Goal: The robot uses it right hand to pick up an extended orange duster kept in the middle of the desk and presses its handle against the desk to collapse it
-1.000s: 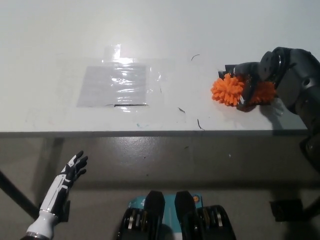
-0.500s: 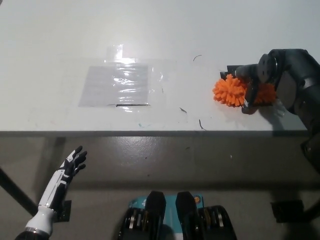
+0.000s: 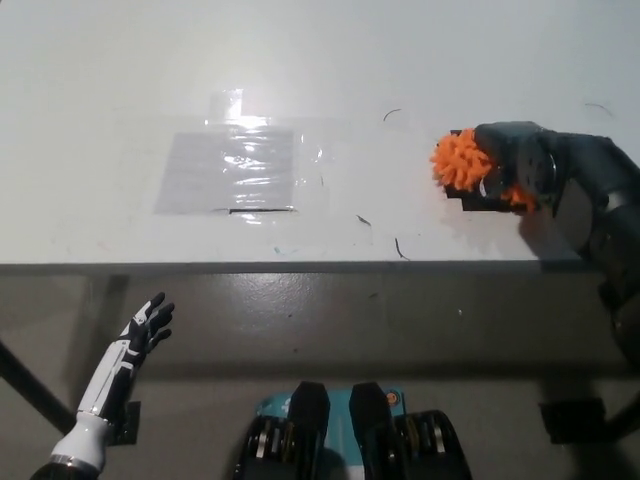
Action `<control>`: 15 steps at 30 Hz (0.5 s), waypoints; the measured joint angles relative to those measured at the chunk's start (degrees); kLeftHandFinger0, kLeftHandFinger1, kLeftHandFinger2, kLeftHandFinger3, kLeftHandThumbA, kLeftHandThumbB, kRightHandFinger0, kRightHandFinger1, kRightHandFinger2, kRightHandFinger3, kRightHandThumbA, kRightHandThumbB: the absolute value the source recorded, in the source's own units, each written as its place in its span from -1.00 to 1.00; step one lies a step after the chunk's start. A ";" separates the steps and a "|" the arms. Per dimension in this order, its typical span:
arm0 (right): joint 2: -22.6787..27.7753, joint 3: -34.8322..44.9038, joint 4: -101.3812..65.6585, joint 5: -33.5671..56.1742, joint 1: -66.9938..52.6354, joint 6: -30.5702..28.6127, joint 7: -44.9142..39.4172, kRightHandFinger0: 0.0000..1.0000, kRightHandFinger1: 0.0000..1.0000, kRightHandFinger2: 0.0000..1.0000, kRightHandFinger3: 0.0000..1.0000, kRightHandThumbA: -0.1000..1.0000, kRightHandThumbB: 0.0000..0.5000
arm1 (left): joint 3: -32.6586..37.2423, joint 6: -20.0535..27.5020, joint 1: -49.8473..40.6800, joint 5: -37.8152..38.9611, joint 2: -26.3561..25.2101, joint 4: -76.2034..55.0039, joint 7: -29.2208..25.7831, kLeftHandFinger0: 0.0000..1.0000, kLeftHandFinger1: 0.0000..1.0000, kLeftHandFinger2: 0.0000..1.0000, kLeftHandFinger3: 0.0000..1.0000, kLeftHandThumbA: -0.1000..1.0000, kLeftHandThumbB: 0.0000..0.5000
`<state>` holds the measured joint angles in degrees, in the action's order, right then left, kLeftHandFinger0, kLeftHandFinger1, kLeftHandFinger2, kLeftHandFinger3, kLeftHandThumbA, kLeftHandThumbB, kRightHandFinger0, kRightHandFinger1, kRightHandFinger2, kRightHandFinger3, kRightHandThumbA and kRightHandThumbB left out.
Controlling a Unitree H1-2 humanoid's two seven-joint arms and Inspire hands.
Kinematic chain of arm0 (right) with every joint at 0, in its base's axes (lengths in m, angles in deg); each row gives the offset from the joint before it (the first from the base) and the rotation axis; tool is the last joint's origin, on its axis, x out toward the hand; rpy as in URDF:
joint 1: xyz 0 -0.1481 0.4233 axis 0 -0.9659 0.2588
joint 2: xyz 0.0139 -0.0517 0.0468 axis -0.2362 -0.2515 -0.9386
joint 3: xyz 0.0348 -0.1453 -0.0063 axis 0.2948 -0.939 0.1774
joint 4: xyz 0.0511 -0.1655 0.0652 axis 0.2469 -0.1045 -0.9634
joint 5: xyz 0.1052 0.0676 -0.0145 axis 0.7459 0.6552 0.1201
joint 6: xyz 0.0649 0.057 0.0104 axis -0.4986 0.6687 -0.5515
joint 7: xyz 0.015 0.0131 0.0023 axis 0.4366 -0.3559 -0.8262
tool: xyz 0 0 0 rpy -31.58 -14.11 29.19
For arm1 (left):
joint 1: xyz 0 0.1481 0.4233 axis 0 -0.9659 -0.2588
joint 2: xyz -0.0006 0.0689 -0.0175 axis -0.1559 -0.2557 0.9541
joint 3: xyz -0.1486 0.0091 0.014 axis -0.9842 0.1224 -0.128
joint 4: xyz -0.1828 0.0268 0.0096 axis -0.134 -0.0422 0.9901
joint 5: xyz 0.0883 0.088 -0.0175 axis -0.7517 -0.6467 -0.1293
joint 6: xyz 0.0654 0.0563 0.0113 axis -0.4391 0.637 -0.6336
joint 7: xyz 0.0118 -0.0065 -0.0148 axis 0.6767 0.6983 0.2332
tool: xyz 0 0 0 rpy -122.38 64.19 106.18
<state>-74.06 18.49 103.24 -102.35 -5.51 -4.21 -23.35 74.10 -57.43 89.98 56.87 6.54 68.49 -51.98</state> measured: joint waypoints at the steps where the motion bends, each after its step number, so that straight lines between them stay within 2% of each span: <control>1: 0.07 0.06 0.02 -0.05 -0.32 -0.33 1.21 -0.74 -0.25 0.19 -0.05 -1.00 -0.35 | -0.02 0.00 0.08 0.00 -0.01 0.00 0.00 1.00 1.00 1.00 1.00 1.00 -0.04; 3: 0.21 0.18 0.10 -0.26 -0.80 -1.08 3.29 -0.74 -0.27 0.16 -0.06 -1.00 -0.35 | -0.02 0.00 0.31 0.00 -0.02 0.00 0.00 1.00 1.00 1.00 1.00 1.00 -0.04; 4: 0.26 0.23 0.12 -0.34 -0.96 -1.29 4.07 -0.99 -0.58 0.07 -0.19 -1.00 -0.42 | -0.02 0.00 0.40 0.00 -0.03 0.00 0.00 1.00 1.00 1.00 1.00 1.00 -0.06; 5: 0.29 0.29 0.15 -0.45 -1.08 -1.58 4.85 -1.00 -0.52 0.29 -0.09 -1.00 -0.45 | -0.03 0.00 0.50 0.01 -0.04 0.00 0.01 1.00 1.00 1.00 1.00 1.00 -0.05; 6: 0.36 0.48 0.21 -0.57 -1.25 -1.98 6.12 -0.14 0.38 1.00 0.47 -1.00 -0.31 | -0.04 0.01 0.69 0.01 -0.07 0.00 0.02 1.00 1.00 1.00 1.00 1.00 -0.03; 7: 0.44 0.63 0.27 -0.66 -1.32 -2.22 7.09 -0.01 0.42 0.86 0.41 -1.00 -0.26 | -0.05 0.01 0.82 0.02 -0.12 0.00 0.04 1.00 1.00 1.00 1.00 1.00 -0.03; 8: 0.53 0.69 0.30 -0.75 -1.33 -2.34 7.77 -0.09 0.23 0.56 0.28 -1.00 -0.19 | -0.05 0.01 0.97 0.02 -0.18 0.00 0.07 1.00 1.00 1.00 1.00 1.00 -0.04; 9: 0.73 0.76 0.30 -0.86 -1.30 -2.48 8.47 -0.11 0.17 0.40 0.22 -1.00 -0.19 | -0.05 0.01 1.15 0.03 -0.25 0.00 0.11 1.00 1.00 1.00 1.00 1.00 -0.04; 10: 0.98 0.82 0.31 -0.94 -1.26 -2.63 9.15 -0.12 0.14 0.30 0.19 -1.00 -0.18 | -0.05 0.01 1.35 0.03 -0.29 0.00 0.15 1.00 1.00 1.00 1.00 1.00 -0.04; 11: 1.25 0.87 0.31 -1.00 -1.24 -2.85 9.77 -0.12 0.13 0.29 0.19 -1.00 -0.18 | -0.05 0.01 1.48 0.03 -0.34 0.00 0.17 1.00 1.00 1.00 1.00 1.00 -0.04; 12: 1.47 0.93 0.33 -1.09 -1.24 -3.02 10.27 -0.88 -0.61 -0.31 -0.33 -1.00 -0.36 | -0.06 0.01 1.58 0.03 -0.41 0.00 0.20 1.00 1.00 1.00 1.00 1.00 -0.01; 13: 1.66 1.05 0.34 -1.21 -1.23 -3.18 10.78 -0.99 -0.90 -0.53 -0.55 -1.00 -0.41 | -0.06 0.01 1.60 0.04 -0.44 0.00 0.23 1.00 1.00 1.00 1.00 1.00 0.01; 14: 1.82 1.35 0.33 -1.25 -1.17 -3.43 11.33 -1.00 -0.85 -0.22 -0.34 -1.00 -0.41 | -0.06 0.01 1.59 0.07 -0.46 -0.01 0.28 1.00 1.00 1.00 1.00 1.00 0.01; 15: 2.13 1.82 0.32 -1.27 -1.01 -3.88 11.96 -1.00 -0.65 0.43 0.11 -1.00 -0.38 | -0.06 0.01 1.57 0.12 -0.45 -0.01 0.37 1.00 1.00 1.00 1.00 1.00 0.01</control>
<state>-71.94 20.31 103.57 -103.62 -6.52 -8.10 -11.39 74.05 -57.42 91.56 56.99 6.08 68.49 -51.61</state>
